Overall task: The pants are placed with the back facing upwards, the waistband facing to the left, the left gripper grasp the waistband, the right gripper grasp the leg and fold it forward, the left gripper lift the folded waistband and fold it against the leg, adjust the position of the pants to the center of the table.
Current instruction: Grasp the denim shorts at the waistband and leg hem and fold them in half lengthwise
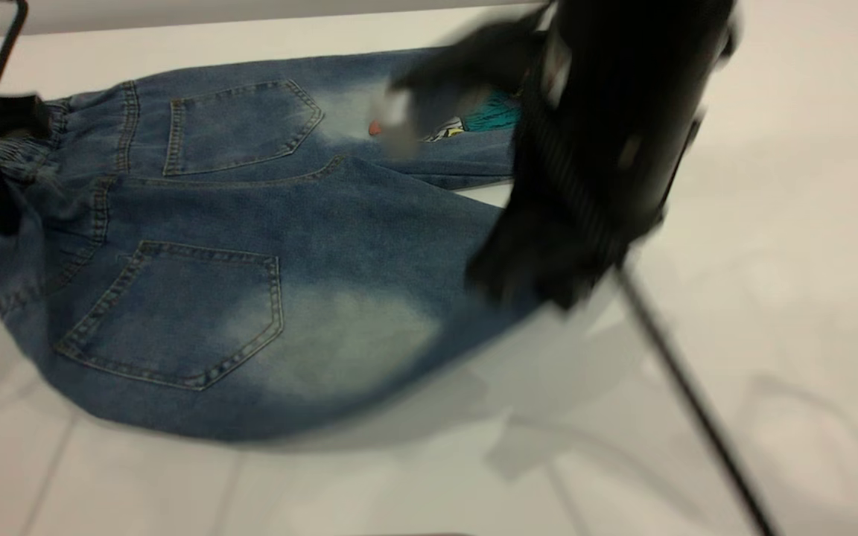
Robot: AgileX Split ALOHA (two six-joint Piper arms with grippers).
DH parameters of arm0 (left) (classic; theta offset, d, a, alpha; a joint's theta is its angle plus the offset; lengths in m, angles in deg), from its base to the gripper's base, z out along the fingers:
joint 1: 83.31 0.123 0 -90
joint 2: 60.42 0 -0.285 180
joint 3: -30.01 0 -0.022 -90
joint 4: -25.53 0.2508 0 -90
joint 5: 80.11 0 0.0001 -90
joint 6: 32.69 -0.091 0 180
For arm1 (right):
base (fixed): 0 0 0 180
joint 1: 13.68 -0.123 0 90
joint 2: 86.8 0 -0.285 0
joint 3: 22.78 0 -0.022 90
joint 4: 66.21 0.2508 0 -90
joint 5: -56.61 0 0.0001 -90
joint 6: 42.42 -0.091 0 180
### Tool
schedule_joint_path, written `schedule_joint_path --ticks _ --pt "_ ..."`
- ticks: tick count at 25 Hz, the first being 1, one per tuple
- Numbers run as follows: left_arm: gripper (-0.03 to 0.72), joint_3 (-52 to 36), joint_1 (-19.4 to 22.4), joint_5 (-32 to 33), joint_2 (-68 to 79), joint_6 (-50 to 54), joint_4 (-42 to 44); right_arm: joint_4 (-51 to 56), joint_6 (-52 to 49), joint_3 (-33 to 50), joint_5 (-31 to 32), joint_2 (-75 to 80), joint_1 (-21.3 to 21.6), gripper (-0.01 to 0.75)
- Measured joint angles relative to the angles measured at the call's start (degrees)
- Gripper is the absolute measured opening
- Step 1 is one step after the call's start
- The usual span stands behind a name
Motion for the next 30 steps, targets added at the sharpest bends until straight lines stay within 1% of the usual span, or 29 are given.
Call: schedule_joint_path --ticks 4,10,12,15,18,23,27,30 --pt "0.048 4.18 0.00 4.53 0.00 0.00 -1.06 0.85 0.19 0.00 -0.12 -4.10 5.07 0.032" --pt "0.048 11.72 0.00 12.49 0.00 0.24 -1.51 2.64 1.20 -0.83 -1.70 -5.26 12.20 0.032" --pt "0.048 14.13 0.00 15.34 0.05 1.14 -1.58 3.75 2.19 -1.16 -2.44 -5.26 13.94 0.032" --pt "0.048 16.75 0.00 17.44 0.09 3.19 -2.24 5.51 3.50 -1.30 -3.98 -5.26 15.65 0.032" --pt "0.048 17.77 0.00 17.50 0.18 5.88 -4.89 7.47 5.19 -1.29 -5.48 -5.26 16.34 0.032" --pt "0.048 17.83 0.00 13.95 0.17 12.14 -12.25 10.60 7.80 -1.35 -6.20 -5.26 16.36 0.032" --pt "0.048 17.83 0.00 10.97 0.17 13.65 -19.72 12.65 9.84 -1.35 -6.78 -5.26 16.36 0.032" --pt "0.048 17.83 0.00 9.19 0.17 13.73 -23.68 13.31 10.23 -1.35 -8.66 -5.26 16.36 0.032"
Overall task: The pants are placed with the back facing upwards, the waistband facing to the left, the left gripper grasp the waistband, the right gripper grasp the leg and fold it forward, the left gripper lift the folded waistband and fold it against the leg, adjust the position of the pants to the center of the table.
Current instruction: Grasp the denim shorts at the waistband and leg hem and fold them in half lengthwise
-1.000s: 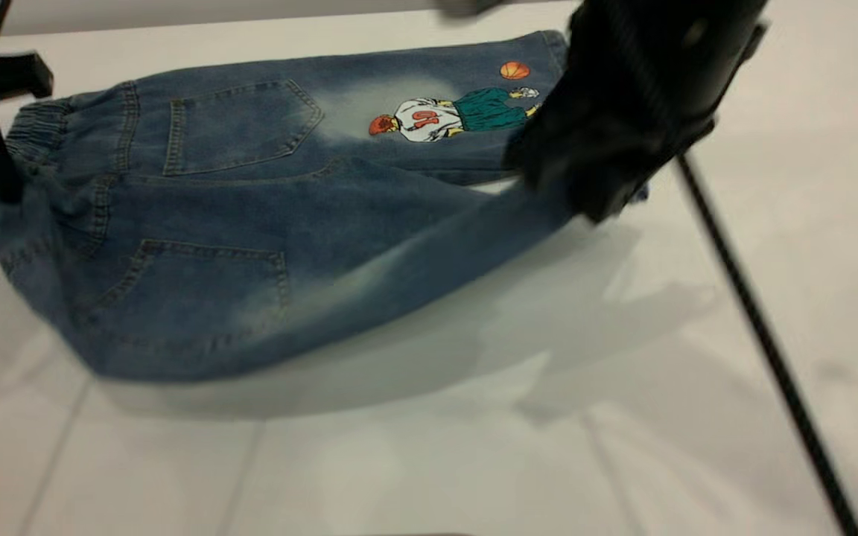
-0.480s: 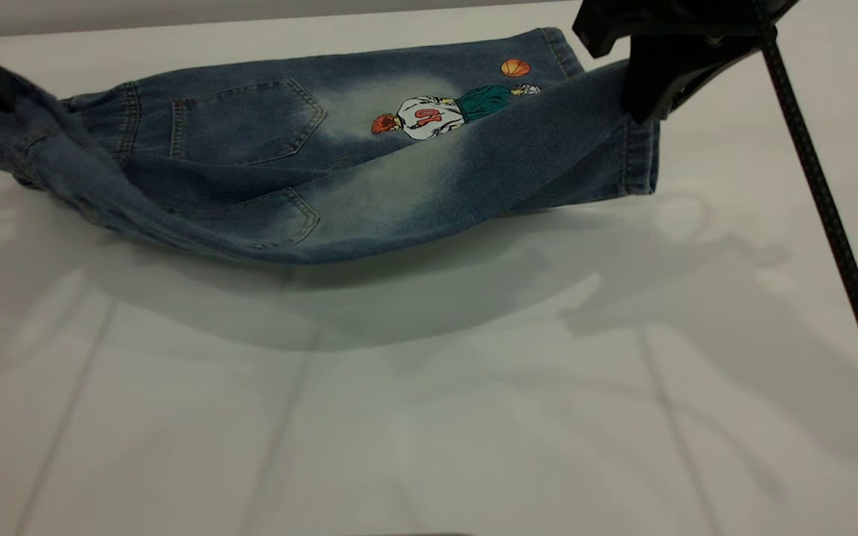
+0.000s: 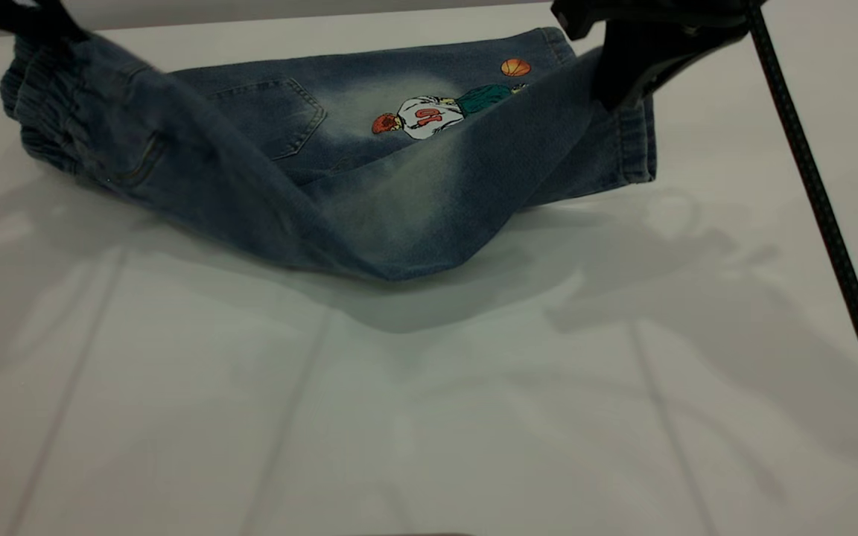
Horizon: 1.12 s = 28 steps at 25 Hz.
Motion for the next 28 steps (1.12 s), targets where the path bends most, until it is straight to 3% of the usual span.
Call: schedule_joint_path --ticks 5,15,28 --pt "0.048 0.00 0.00 -2.48 0.00 1.82 -3.22 0.92 0.05 0.00 -4.70 0.00 0.95 0.032" --pt "0.048 0.00 1.65 -7.17 0.06 4.40 -4.29 5.15 0.05 -0.05 -12.02 0.58 8.39 0.032" --pt "0.048 0.00 3.22 -12.15 5.25 4.40 -6.87 5.51 0.05 -8.93 -12.34 10.19 9.62 0.032"
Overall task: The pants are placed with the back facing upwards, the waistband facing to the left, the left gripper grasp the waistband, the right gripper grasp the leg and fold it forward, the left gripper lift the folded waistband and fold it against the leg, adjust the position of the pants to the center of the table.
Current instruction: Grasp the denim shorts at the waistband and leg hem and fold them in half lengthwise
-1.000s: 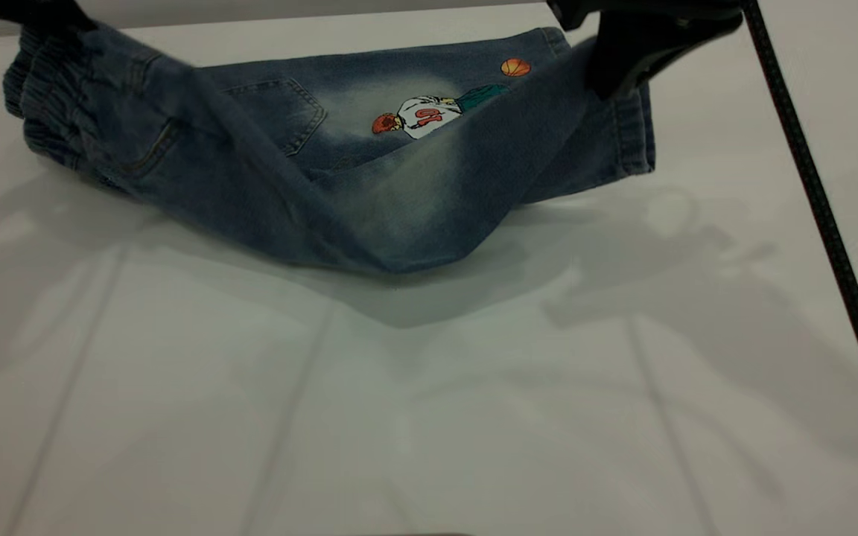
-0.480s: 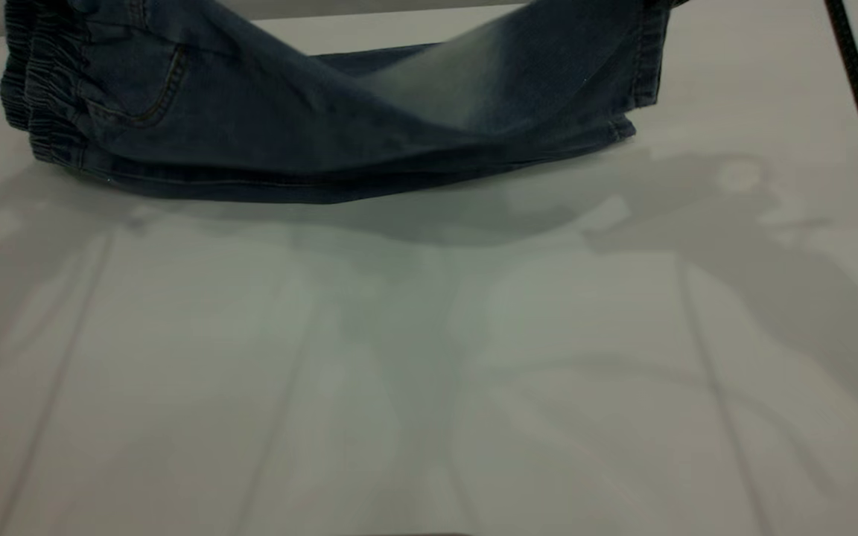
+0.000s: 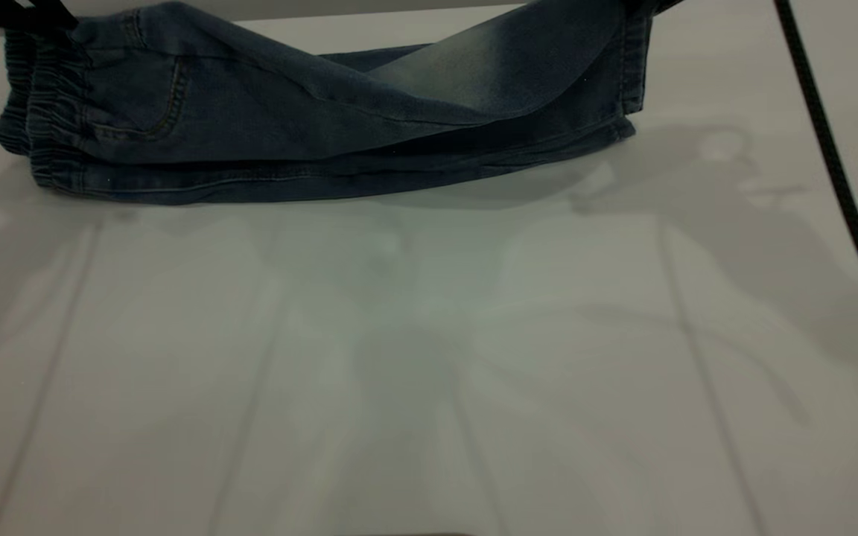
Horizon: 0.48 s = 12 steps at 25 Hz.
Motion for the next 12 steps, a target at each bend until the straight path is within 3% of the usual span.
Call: schedule_joint_path --ticks 12 --pt "0.048 0.00 0.00 -10.72 2.48 0.00 -3.48 4.73 -0.05 -4.22 -5.89 6.14 2.85 0.032"
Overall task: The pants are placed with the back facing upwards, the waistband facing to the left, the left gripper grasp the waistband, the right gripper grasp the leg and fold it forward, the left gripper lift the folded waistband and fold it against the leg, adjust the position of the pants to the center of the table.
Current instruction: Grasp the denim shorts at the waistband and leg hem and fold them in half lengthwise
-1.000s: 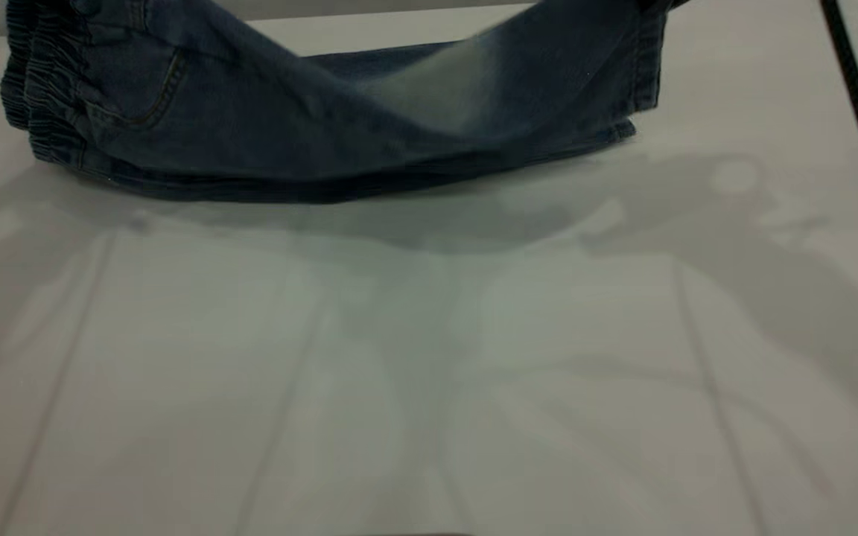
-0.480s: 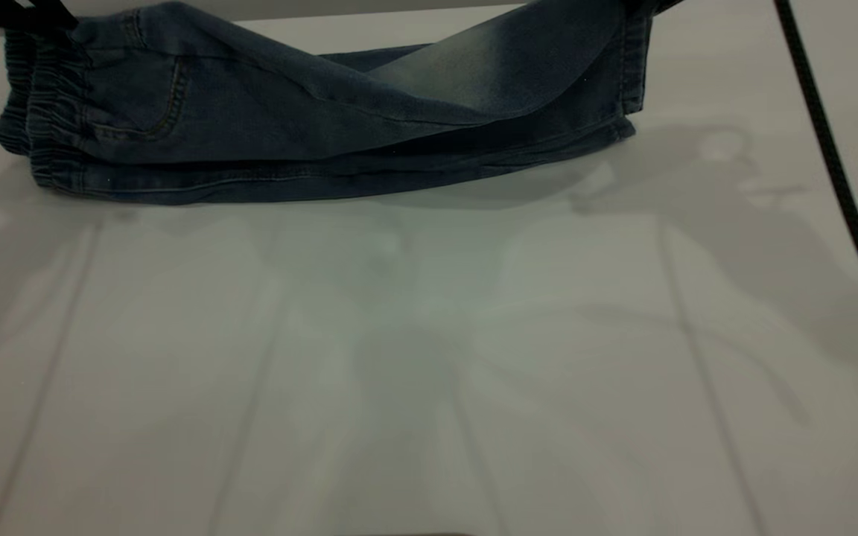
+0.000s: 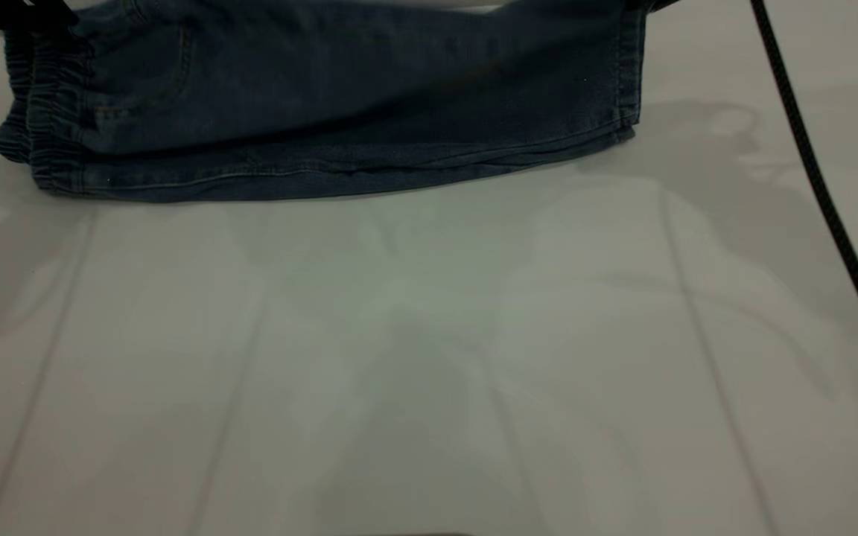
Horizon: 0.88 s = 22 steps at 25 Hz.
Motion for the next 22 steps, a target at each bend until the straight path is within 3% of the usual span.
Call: schedule_joint_path --ticks 11,14,18,22 --pt "0.048 0.00 0.00 -6.02 2.39 -0.49 -0.16 1.00 0.05 -0.06 -10.66 2.11 0.00 0.036" --pt "0.051 0.00 0.00 -7.20 2.86 -1.95 -0.16 1.02 0.05 -0.06 -12.09 2.18 -0.16 0.070" --pt "0.090 0.00 0.00 -9.63 2.92 -3.02 -0.16 1.28 0.05 -0.06 -12.83 2.18 -0.16 0.198" --pt "0.208 0.00 0.00 -10.26 2.92 -3.13 -0.16 1.39 0.05 -0.06 -12.70 2.18 -0.16 0.378"
